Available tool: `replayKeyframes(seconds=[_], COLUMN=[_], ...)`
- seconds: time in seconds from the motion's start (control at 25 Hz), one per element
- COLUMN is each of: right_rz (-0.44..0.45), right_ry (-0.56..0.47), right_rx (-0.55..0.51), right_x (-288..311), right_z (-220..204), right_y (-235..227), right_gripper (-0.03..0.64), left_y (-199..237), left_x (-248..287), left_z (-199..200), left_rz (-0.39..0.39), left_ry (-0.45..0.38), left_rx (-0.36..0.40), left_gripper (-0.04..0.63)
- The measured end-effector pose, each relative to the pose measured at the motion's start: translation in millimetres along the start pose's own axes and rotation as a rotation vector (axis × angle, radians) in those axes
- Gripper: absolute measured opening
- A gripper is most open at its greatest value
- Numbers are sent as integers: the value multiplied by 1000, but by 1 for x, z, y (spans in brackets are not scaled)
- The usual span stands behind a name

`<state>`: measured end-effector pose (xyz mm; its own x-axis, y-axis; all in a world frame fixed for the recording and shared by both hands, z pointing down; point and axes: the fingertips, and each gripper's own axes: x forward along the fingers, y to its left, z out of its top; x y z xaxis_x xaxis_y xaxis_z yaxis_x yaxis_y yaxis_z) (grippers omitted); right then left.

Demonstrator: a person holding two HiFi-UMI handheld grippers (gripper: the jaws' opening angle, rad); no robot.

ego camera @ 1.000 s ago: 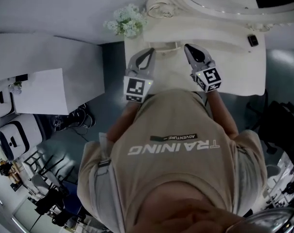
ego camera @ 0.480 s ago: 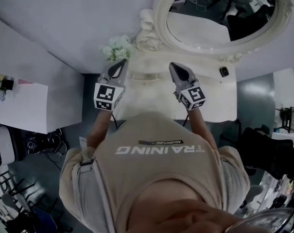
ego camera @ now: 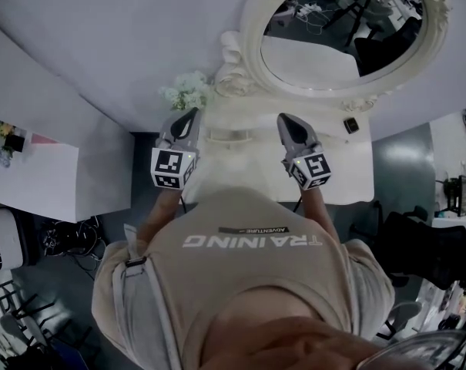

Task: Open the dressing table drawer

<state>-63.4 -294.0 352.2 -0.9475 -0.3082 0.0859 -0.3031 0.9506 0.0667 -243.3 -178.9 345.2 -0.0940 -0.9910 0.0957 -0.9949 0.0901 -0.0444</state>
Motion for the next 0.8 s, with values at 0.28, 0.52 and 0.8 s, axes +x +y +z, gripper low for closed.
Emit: replayKeyframes(seconds=[0.28, 0.52, 0.8], right_rz=[12, 11, -6], right_ry=[25, -7, -21], right_rx=[-4, -4, 1], right_x=[-2, -7, -13], right_z=[-10, -4, -3], right_y=[5, 11, 10], right_gripper=[3, 3, 3], left_y=[2, 8, 9], left_x=[-13, -12, -12], left_z=[-28, -21, -23], left_rz=[38, 54, 60], left_ry=[34, 7, -2], left_rx=[-43, -49, -69], left_gripper=[8, 8, 7])
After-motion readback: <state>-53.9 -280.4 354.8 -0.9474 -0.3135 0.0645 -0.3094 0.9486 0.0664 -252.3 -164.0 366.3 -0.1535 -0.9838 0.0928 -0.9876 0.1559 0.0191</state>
